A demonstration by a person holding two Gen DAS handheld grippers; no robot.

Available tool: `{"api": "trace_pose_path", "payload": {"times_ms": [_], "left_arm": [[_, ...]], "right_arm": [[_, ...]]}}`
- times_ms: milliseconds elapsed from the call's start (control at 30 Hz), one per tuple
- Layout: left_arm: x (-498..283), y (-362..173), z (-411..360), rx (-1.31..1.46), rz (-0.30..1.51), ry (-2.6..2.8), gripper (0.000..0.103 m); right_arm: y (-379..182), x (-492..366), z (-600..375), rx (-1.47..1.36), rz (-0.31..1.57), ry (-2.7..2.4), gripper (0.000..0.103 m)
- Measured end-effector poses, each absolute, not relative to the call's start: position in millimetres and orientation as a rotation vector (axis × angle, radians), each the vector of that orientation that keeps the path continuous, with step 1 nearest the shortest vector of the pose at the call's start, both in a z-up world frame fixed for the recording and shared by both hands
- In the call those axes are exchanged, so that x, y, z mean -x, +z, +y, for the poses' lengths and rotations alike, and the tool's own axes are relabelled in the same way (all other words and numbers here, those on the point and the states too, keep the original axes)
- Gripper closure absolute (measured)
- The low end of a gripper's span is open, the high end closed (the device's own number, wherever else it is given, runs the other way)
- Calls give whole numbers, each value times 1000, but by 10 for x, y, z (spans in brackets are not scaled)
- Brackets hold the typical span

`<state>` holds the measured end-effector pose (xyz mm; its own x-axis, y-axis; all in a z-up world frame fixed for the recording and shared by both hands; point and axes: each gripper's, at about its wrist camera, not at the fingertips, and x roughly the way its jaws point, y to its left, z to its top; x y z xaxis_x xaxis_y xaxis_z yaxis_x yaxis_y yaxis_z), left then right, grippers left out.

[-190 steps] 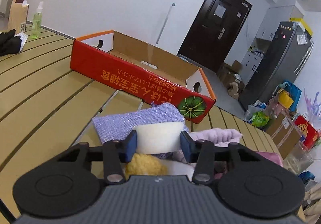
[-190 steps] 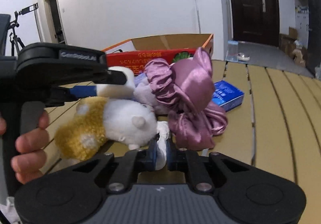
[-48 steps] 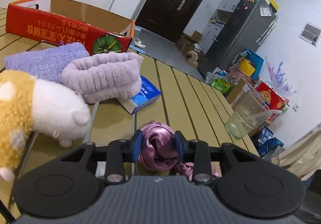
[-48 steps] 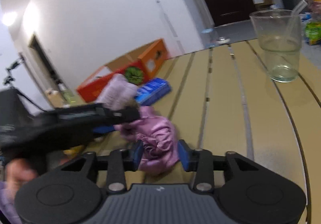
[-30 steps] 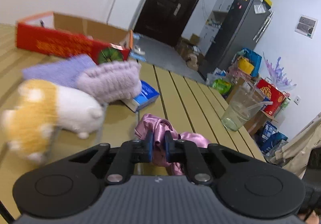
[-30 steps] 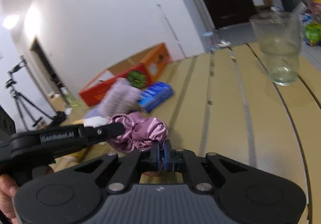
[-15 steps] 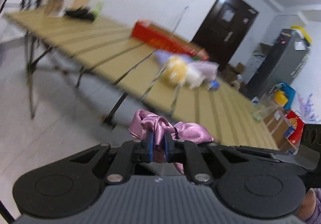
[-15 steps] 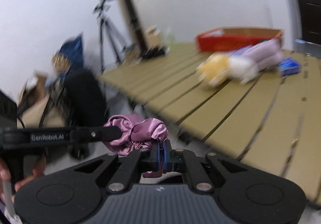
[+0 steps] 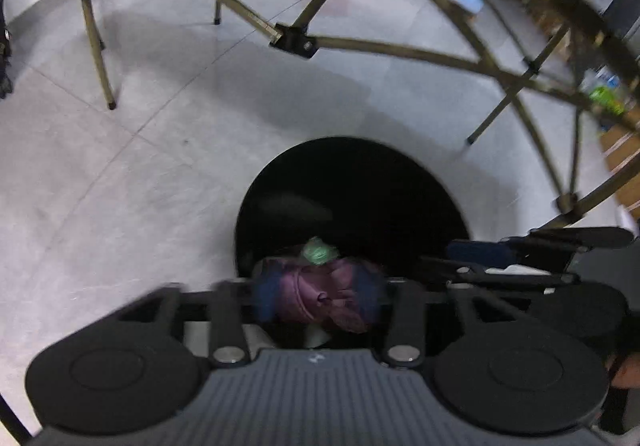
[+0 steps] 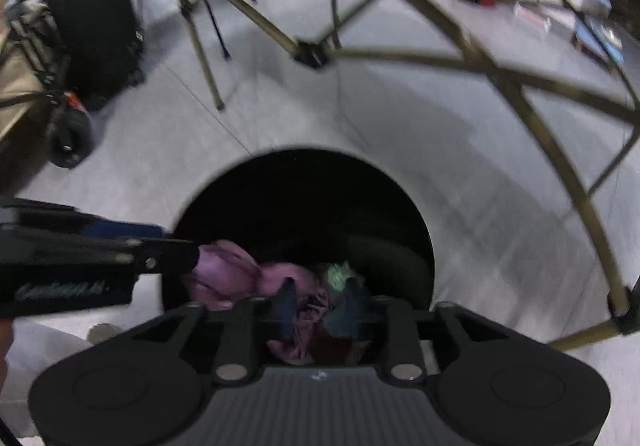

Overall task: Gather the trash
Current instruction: 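Grasp the scrunchie with the right gripper too, carry it over the bin, open both, then reach to the table and close both grippers on the yellow-white plush toy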

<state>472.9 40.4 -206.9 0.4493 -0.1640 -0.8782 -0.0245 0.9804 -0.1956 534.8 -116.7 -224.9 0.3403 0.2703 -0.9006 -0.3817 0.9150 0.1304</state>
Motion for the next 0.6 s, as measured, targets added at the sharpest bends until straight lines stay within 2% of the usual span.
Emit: {"api": "trace_pose_path", "payload": {"times_ms": [200, 300, 600], "left_arm": [[-4710, -2179, 393, 157, 1191, -65, 47], [-4742, -2188, 347, 155, 1190, -56, 40], [-4724, -2100, 331, 149, 1160, -42, 38]], "right_arm": [[-2262, -5370, -1167, 129, 1172, 412, 65], [-2265, -5374, -1167, 146, 1174, 422, 59], [-2154, -5359, -1140, 178, 1132, 423, 56]]}}
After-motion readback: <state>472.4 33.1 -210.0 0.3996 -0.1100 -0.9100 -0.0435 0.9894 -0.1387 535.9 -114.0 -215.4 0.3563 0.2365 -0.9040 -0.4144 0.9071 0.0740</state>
